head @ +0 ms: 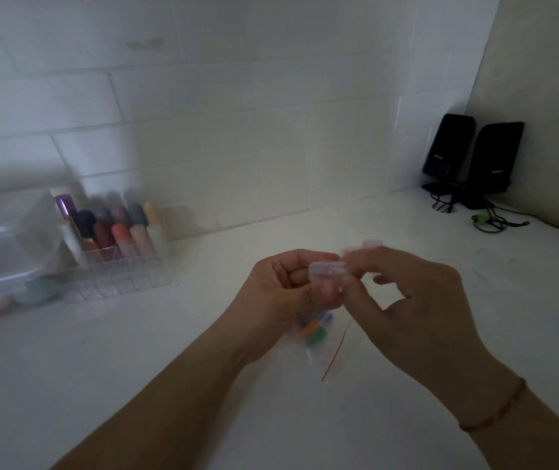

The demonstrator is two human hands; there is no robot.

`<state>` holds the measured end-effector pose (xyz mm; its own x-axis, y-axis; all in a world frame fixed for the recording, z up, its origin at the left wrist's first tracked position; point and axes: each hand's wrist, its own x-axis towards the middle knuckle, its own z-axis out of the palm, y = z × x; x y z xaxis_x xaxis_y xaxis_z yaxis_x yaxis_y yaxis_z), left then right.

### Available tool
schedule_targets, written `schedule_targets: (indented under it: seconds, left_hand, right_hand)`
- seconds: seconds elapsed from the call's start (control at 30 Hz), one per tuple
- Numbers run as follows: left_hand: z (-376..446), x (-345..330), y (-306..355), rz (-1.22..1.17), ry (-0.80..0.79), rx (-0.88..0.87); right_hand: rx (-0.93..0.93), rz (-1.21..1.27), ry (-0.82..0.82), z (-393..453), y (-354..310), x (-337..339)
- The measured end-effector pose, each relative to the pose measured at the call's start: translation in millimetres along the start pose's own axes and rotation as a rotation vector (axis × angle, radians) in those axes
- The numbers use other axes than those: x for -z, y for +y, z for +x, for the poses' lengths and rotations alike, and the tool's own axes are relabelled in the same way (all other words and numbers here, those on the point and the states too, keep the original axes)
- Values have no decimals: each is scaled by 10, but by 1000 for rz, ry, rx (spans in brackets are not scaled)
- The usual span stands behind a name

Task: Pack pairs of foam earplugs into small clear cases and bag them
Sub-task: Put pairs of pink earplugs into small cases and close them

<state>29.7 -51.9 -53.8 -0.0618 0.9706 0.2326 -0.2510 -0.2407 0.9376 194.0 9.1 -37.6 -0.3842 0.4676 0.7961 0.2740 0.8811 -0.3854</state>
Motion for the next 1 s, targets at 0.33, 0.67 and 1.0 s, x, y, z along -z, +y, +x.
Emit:
schedule_targets:
  seconds: [0.33,0.67,1.0]
  left_hand:
    - [22,189,187,-88,116,-5]
    - [112,648,180,-268,623,97]
    - [189,665,73,162,697,184]
  right_hand:
    - [-161,99,3,40,26,35]
    - [-356,-209,-953,40,-11,203]
    - [-281,-198,-713,-100,35,-147]
